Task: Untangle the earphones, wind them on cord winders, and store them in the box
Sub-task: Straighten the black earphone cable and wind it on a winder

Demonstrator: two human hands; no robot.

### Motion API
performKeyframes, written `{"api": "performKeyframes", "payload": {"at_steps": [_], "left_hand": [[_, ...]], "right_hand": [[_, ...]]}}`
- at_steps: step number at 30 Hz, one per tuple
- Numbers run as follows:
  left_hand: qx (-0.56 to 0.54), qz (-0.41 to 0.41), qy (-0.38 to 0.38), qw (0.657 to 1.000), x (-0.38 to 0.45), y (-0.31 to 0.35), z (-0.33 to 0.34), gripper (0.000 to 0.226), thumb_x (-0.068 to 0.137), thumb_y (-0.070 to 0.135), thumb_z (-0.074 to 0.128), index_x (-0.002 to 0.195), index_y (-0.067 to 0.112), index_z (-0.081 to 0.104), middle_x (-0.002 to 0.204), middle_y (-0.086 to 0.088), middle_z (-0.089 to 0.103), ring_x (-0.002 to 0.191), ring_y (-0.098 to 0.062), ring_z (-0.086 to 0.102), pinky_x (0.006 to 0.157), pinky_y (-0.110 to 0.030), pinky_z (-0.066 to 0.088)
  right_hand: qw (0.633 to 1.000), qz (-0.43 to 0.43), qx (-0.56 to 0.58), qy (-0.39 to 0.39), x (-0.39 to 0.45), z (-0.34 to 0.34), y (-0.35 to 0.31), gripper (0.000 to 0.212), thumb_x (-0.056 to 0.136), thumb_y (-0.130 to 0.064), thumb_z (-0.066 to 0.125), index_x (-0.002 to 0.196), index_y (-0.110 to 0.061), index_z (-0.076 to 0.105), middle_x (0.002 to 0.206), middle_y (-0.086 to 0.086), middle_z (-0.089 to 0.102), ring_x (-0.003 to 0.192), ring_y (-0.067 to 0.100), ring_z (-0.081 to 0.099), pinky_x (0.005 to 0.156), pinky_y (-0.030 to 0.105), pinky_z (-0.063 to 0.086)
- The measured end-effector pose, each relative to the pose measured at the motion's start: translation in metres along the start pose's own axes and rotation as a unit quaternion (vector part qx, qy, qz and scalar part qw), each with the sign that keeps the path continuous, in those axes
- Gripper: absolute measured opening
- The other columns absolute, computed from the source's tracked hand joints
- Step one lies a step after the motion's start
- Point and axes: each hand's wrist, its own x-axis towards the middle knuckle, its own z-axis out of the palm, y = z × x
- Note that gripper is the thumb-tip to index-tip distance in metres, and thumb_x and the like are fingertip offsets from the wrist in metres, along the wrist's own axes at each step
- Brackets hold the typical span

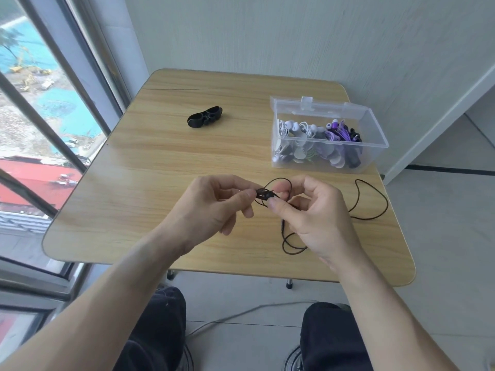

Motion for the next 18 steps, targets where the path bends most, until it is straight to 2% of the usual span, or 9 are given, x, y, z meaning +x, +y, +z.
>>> {"api": "performKeyframes", "payload": {"at_steps": [3, 6, 9, 12, 13, 15, 16, 18], "left_hand": [[0.015, 0.019, 0.061, 0.998, 0.000, 0.000, -0.001, 0.013, 0.096, 0.022, 0.064, 0.095, 0.023, 0.077, 0.073, 0.000, 0.071, 0.039, -0.016, 0.040, 0.040, -0.018, 0.033], [0.071, 0.034, 0.158, 0.984, 0.002, -0.005, -0.012, 0.012, 0.094, 0.023, 0.067, 0.092, 0.029, 0.076, 0.084, 0.007, 0.075, 0.036, -0.009, 0.041, 0.039, -0.019, 0.035], [0.143, 0.031, 0.248, 0.958, 0.007, -0.009, -0.029, 0.012, 0.093, 0.024, 0.068, 0.090, 0.033, 0.075, 0.094, 0.011, 0.074, 0.043, -0.001, 0.051, 0.048, -0.023, 0.040], [0.179, 0.025, 0.318, 0.931, 0.008, -0.011, -0.044, 0.015, 0.095, 0.019, 0.062, 0.095, 0.030, 0.072, 0.098, 0.011, 0.071, 0.055, -0.010, 0.063, 0.053, -0.025, 0.045], [0.207, 0.022, 0.325, 0.922, 0.008, -0.013, -0.046, 0.016, 0.096, 0.016, 0.059, 0.101, 0.027, 0.070, 0.101, 0.009, 0.070, 0.063, -0.013, 0.067, 0.057, -0.025, 0.047], [0.284, 0.036, 0.320, 0.903, 0.007, -0.016, -0.041, 0.022, 0.096, 0.013, 0.055, 0.113, 0.020, 0.067, 0.112, 0.002, 0.068, 0.093, -0.016, 0.066, 0.077, -0.020, 0.046], [0.305, 0.055, 0.309, 0.899, 0.006, -0.016, -0.036, 0.026, 0.096, 0.013, 0.056, 0.119, 0.018, 0.065, 0.119, 0.002, 0.065, 0.106, -0.016, 0.061, 0.083, -0.012, 0.040], [0.288, 0.112, 0.248, 0.918, 0.001, -0.010, -0.021, 0.034, 0.096, 0.018, 0.059, 0.130, 0.019, 0.059, 0.126, 0.011, 0.059, 0.114, -0.005, 0.051, 0.085, 0.000, 0.033]], "right_hand": [[0.994, -0.030, -0.091, 0.050, 0.001, -0.003, 0.001, 0.026, 0.079, -0.011, 0.082, 0.092, -0.028, 0.068, 0.078, -0.005, 0.063, 0.062, 0.010, 0.056, 0.063, 0.020, 0.046], [0.993, -0.030, -0.100, 0.057, 0.004, -0.016, -0.004, 0.027, 0.076, -0.018, 0.086, 0.095, -0.029, 0.070, 0.085, -0.009, 0.064, 0.070, 0.005, 0.058, 0.071, 0.019, 0.047], [0.998, 0.011, -0.052, 0.030, 0.008, -0.032, -0.008, 0.020, 0.079, -0.016, 0.083, 0.094, -0.026, 0.073, 0.083, -0.011, 0.064, 0.067, 0.008, 0.054, 0.062, 0.017, 0.045], [0.988, 0.026, -0.140, 0.061, 0.011, -0.047, -0.004, 0.016, 0.085, -0.021, 0.077, 0.096, -0.032, 0.073, 0.087, -0.015, 0.069, 0.076, 0.014, 0.062, 0.068, 0.030, 0.053], [0.980, 0.032, -0.189, 0.056, 0.012, -0.050, -0.003, 0.015, 0.087, -0.024, 0.076, 0.097, -0.034, 0.073, 0.089, -0.015, 0.070, 0.080, 0.015, 0.065, 0.069, 0.033, 0.055], [0.967, 0.052, -0.249, 0.016, 0.012, -0.052, -0.003, 0.010, 0.091, -0.024, 0.072, 0.095, -0.033, 0.074, 0.086, -0.013, 0.074, 0.079, 0.009, 0.066, 0.066, 0.029, 0.050], [0.967, 0.059, -0.246, -0.006, 0.012, -0.050, -0.003, 0.010, 0.093, -0.023, 0.069, 0.092, -0.031, 0.075, 0.083, -0.012, 0.075, 0.071, 0.004, 0.064, 0.063, 0.025, 0.045], [0.979, 0.060, -0.191, -0.047, 0.009, -0.044, -0.006, 0.014, 0.096, -0.018, 0.064, 0.092, -0.026, 0.075, 0.082, -0.009, 0.076, 0.057, 0.003, 0.054, 0.060, 0.022, 0.043]]}}
